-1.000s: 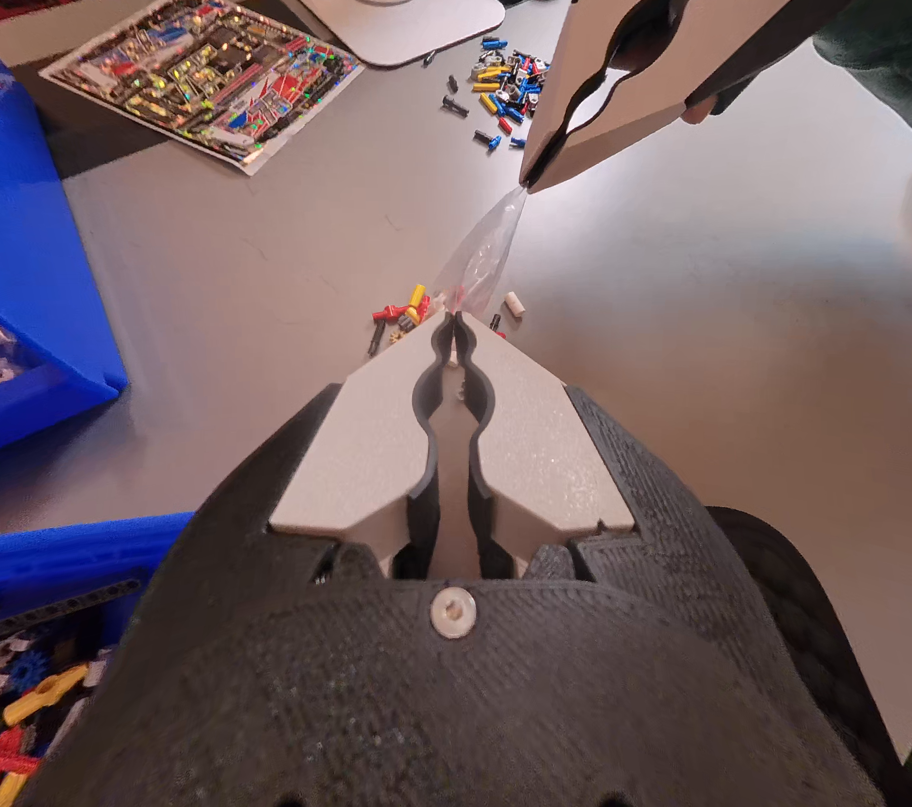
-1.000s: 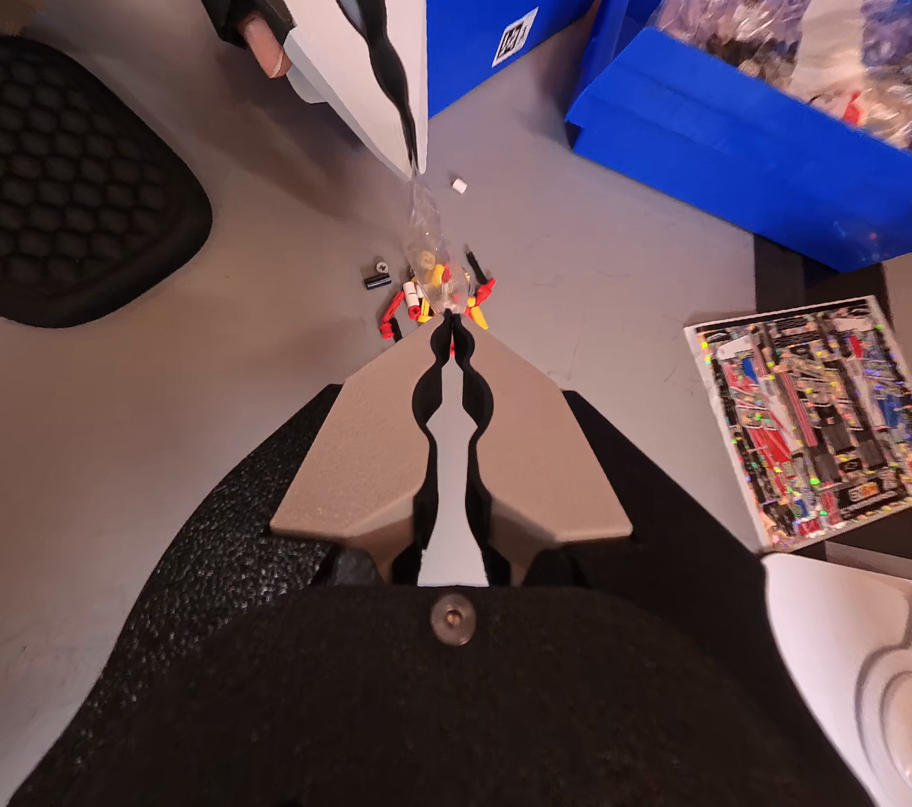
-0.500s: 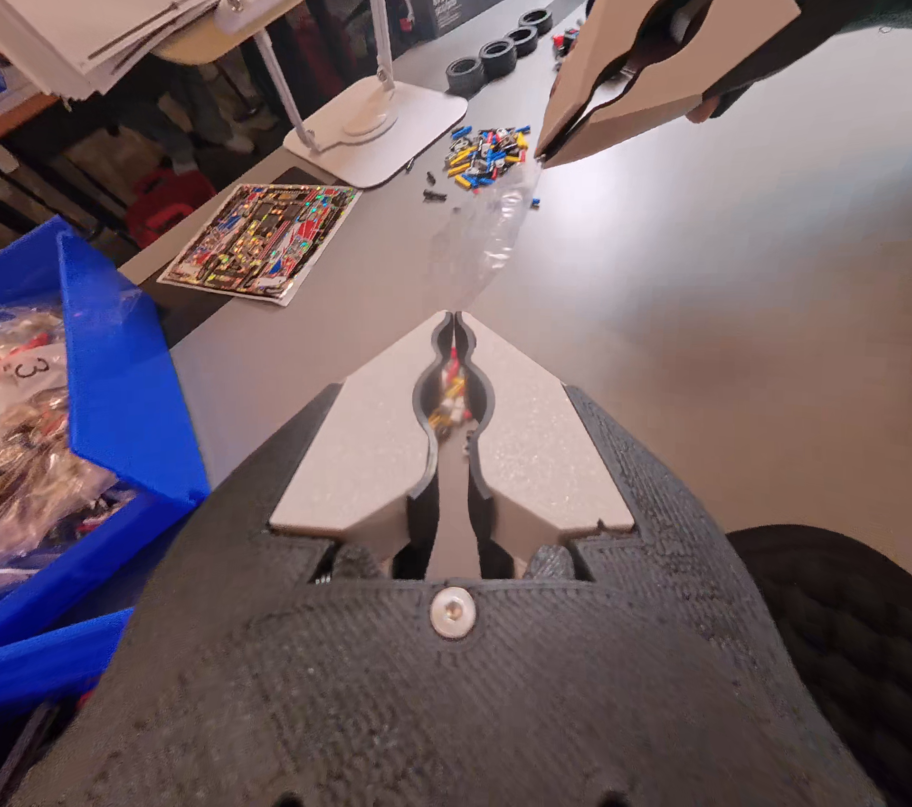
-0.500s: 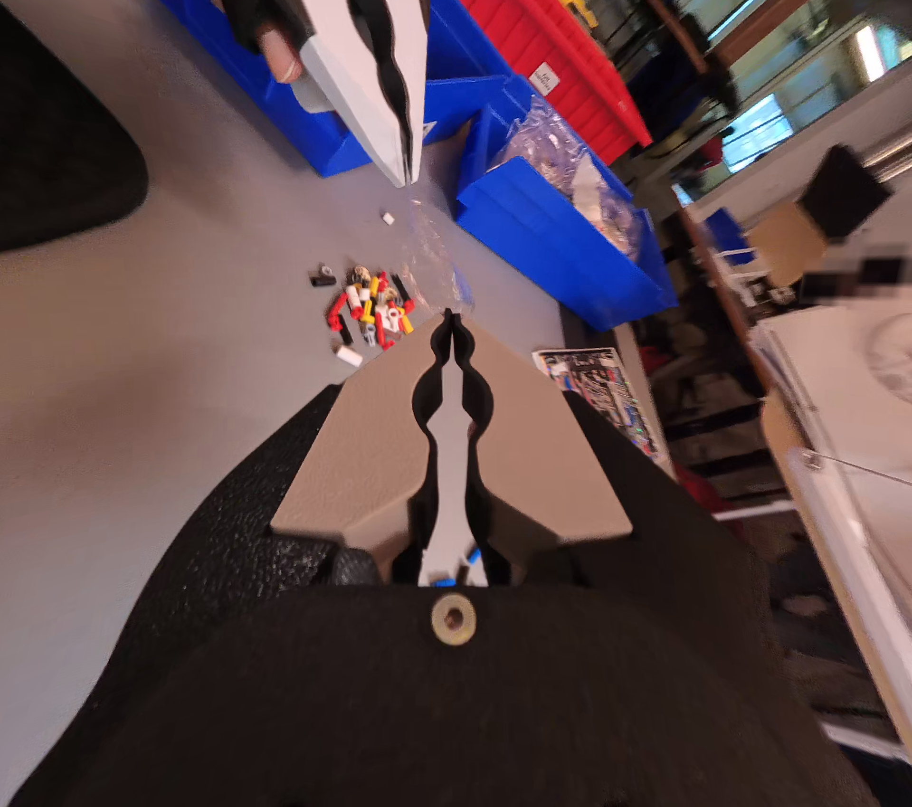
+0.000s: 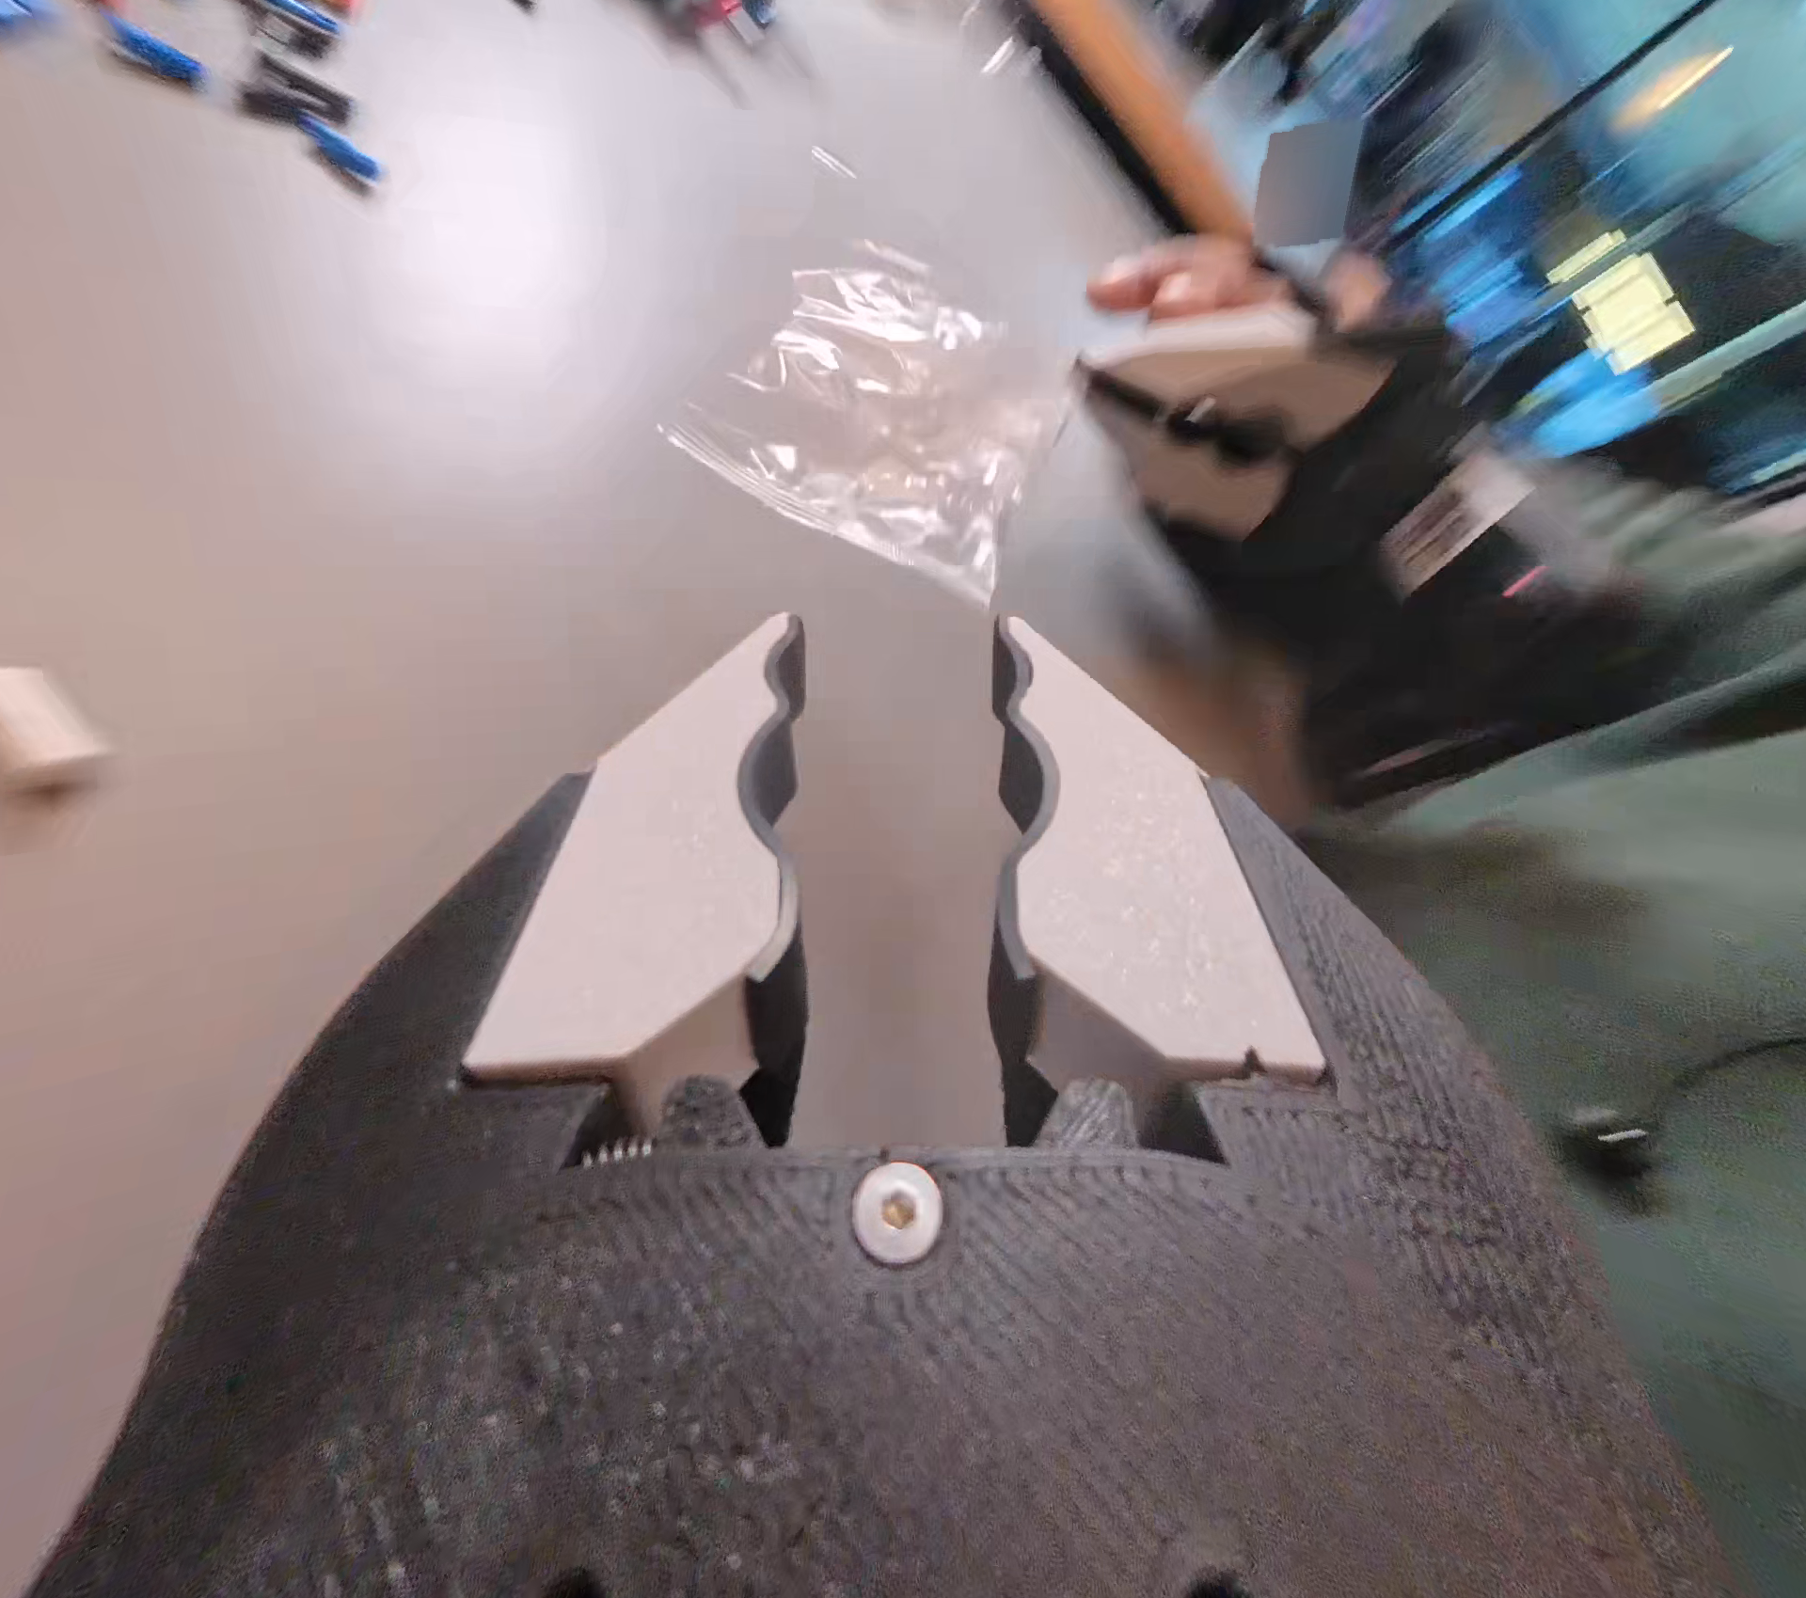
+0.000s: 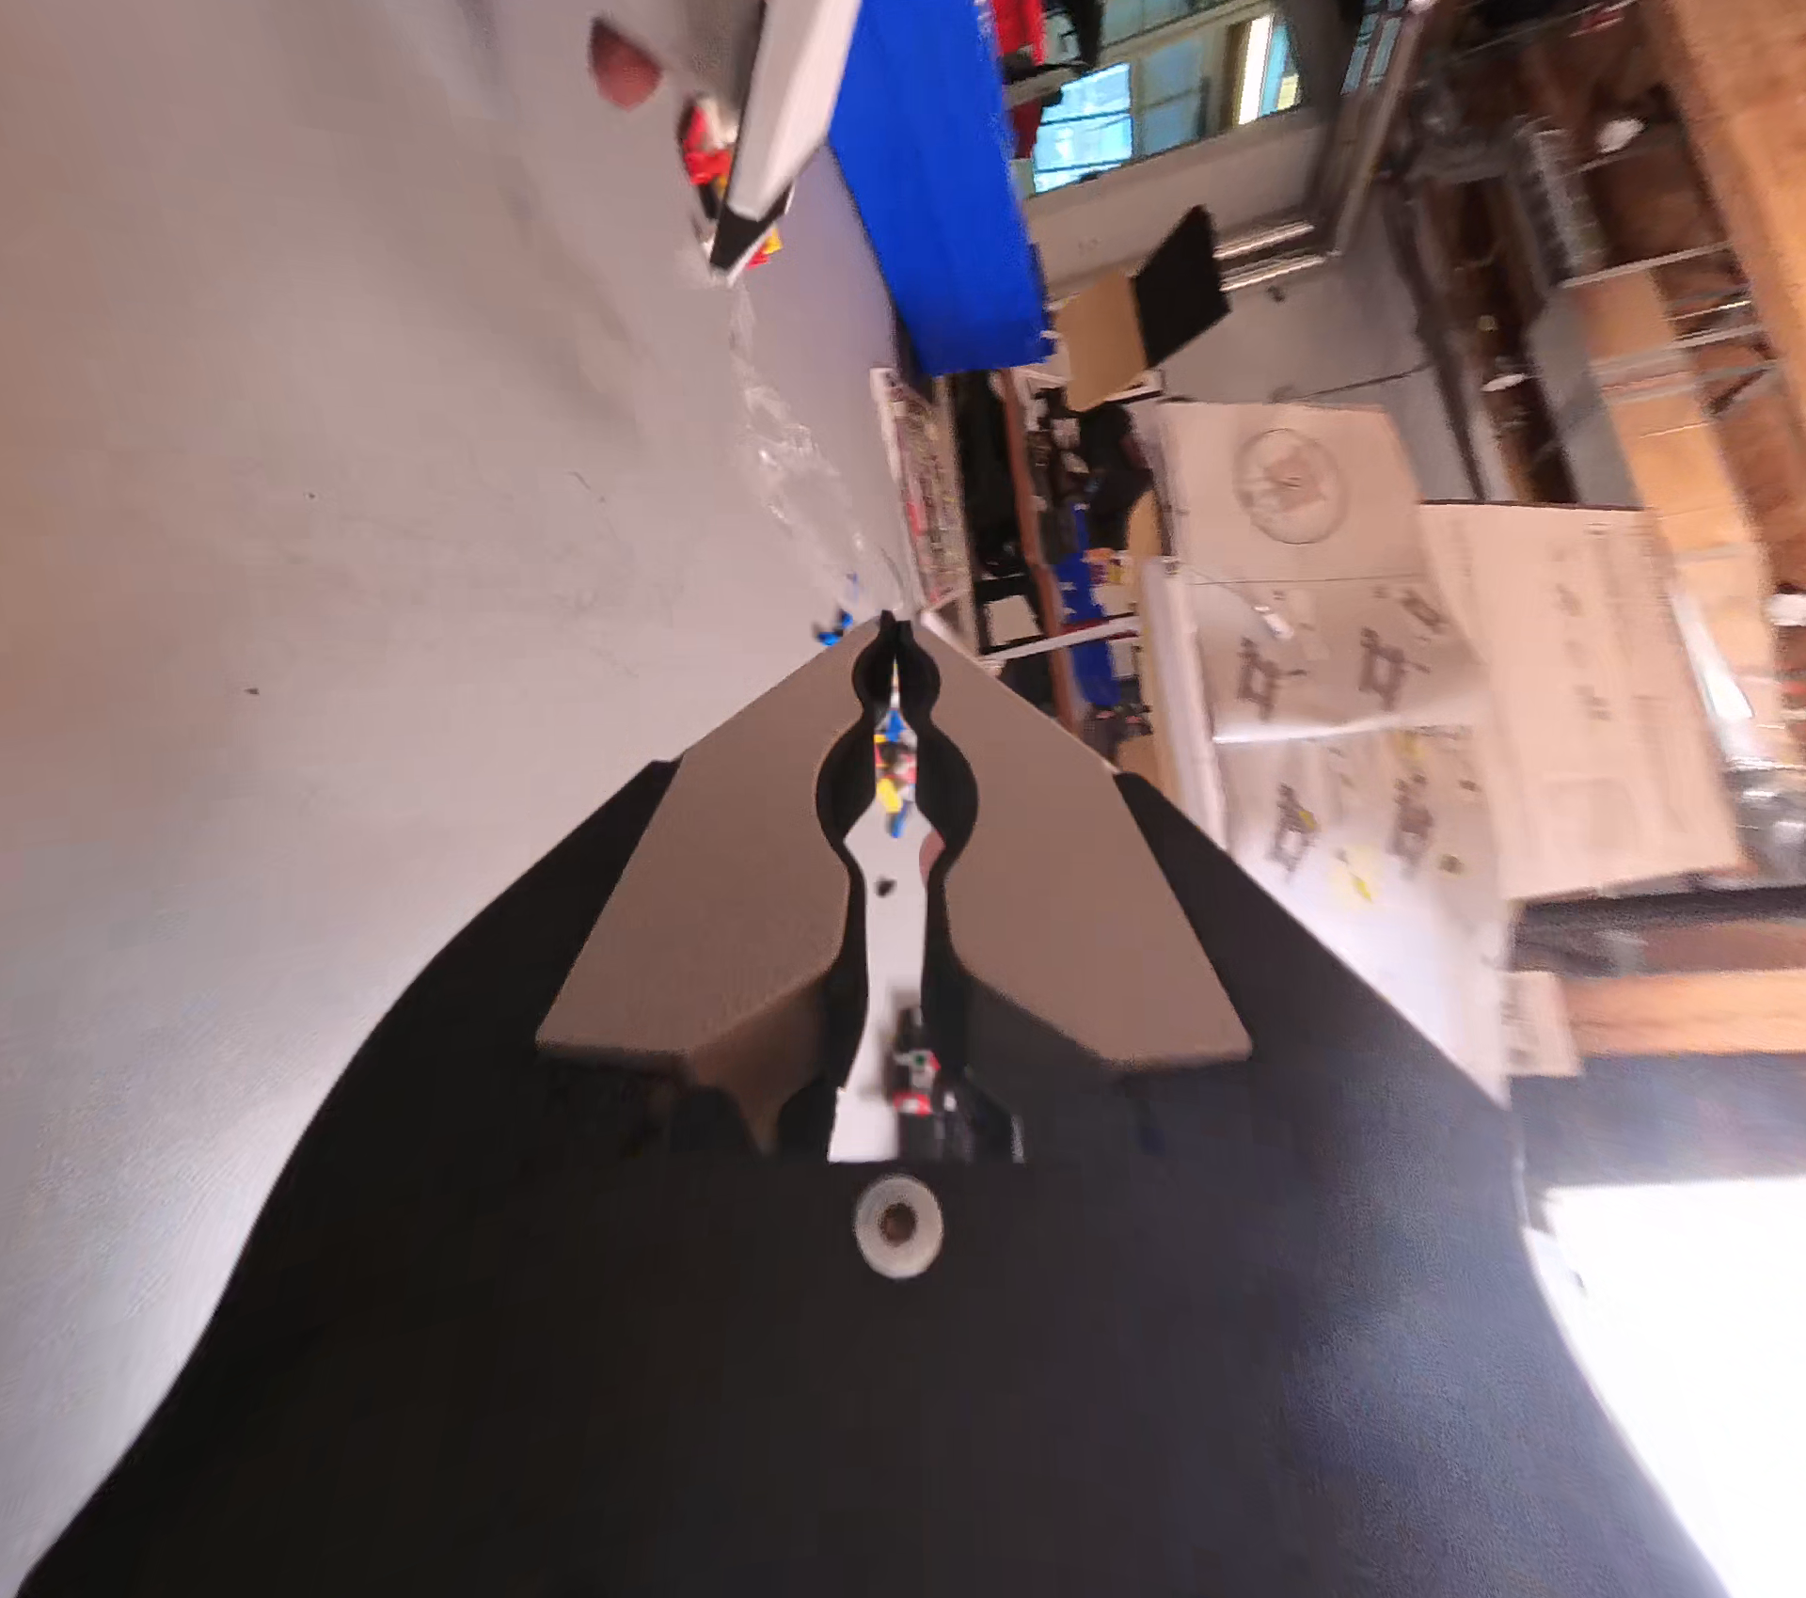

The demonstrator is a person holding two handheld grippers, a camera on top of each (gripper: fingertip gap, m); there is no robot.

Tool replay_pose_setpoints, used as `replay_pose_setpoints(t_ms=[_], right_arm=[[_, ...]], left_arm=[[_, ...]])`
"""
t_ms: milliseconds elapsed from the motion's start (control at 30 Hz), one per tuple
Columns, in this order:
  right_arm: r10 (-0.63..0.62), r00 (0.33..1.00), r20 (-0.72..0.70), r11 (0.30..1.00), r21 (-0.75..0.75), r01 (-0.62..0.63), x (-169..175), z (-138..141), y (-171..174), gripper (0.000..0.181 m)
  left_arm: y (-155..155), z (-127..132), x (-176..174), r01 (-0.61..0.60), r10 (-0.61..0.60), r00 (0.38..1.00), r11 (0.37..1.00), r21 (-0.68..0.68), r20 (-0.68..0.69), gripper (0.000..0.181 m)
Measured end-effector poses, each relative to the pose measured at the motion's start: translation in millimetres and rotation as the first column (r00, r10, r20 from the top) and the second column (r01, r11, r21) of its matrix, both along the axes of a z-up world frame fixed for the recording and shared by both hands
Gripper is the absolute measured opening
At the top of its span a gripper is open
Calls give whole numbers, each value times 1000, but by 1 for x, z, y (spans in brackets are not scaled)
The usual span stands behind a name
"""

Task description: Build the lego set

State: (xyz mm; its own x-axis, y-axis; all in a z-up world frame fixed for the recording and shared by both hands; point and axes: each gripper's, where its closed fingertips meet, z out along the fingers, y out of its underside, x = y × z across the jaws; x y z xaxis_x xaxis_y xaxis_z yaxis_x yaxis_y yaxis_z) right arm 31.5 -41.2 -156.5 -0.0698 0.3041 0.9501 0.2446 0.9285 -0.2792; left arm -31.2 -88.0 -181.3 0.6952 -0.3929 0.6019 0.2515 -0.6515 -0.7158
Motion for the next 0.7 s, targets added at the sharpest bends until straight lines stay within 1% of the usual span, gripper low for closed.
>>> replay_pose_setpoints(t_ms=[33, 67, 100, 167, 233, 267, 333, 367, 400, 433, 467, 500, 533, 567, 600, 633, 667, 700], right_arm=[[-6, 999, -39, 999, 32, 8, 7, 6, -4, 0], [-18, 996, -84, 998, 57, 22, 13, 14, -6, 0], [-20, 992, -121, 997, 75, 29, 19, 21, -8, 0], [-21, 984, -177, 993, 112, 41, 31, 32, -11, 0], [-19, 978, -208, 986, 157, 53, 40, 37, -14, 0], [-17, 976, -216, 983, 173, 56, 43, 39, -15, 0], [-12, 974, -226, 978, 200, 58, 49, 40, -19, 0], [-12, 975, -223, 976, 211, 60, 51, 40, -20, 0], [-15, 975, -220, 973, 220, 64, 53, 39, -20, 0], [-23, 977, -212, 973, 218, 70, 55, 36, -18, 0], [-46, 980, -193, 979, 186, 82, 58, 31, -13, 0], [-76, 984, -159, 991, 98, 93, 61, 23, -7, 0], [-119, 986, -118, 992, -42, 115, 65, 13, 0, 0], [-156, 985, -77, 968, -213, 137, 70, 5, 7, 0], [-153, 986, -59, 910, -399, 118, 75, 5, 8, 4], [-124, 991, -57, 813, -578, 69, 78, 9, 5, 13], [-96, 993, -62, 675, -737, 19, 79, 17, 2, 22], [-54, 996, -68, 507, -861, -31, 77, 25, -2, 38]], left_arm=[[4, 6, 8, 1, 2, 989, 1000, -25, 148, 41], [7, 10, 13, 10, 3, 971, 999, -50, 240, 48], [9, 19, 17, 25, -8, 942, 999, -48, 335, 52], [14, 38, 25, 46, -19, 861, 998, -41, 508, 55], [16, 45, 38, 96, -54, 811, 995, -41, 583, 57], [17, 48, 46, 121, -75, 795, 992, -36, 602, 54], [19, 51, 61, 166, -111, 771, 986, -30, 627, 46], [21, 54, 66, 176, -126, 763, 984, -17, 634, 32], [23, 58, 68, 175, -149, 767, 984, 20, 624, 1], [26, 60, 68, 158, -160, 795, 986, 54, 585, 0], [28, 57, 70, 168, -184, 839, 983, 78, 511, 0], [29, 51, 71, 174, -201, 891, 979, 102, 408, 0], [30, 49, 71, 173, -209, 929, 975, 139, 306, 0], [28, 50, 71, 188, -226, 945, 967, 174, 234, 0], [26, 53, 70, 201, -240, 951, 959, 200, 196, 0], [24, 57, 70, 211, -252, 952, 951, 225, 172, 0], [22, 59, 71, 224, -266, 952, 942, 251, 150, 0], [20, 60, 73, 236, -279, 951, 934, 268, 132, 0]])
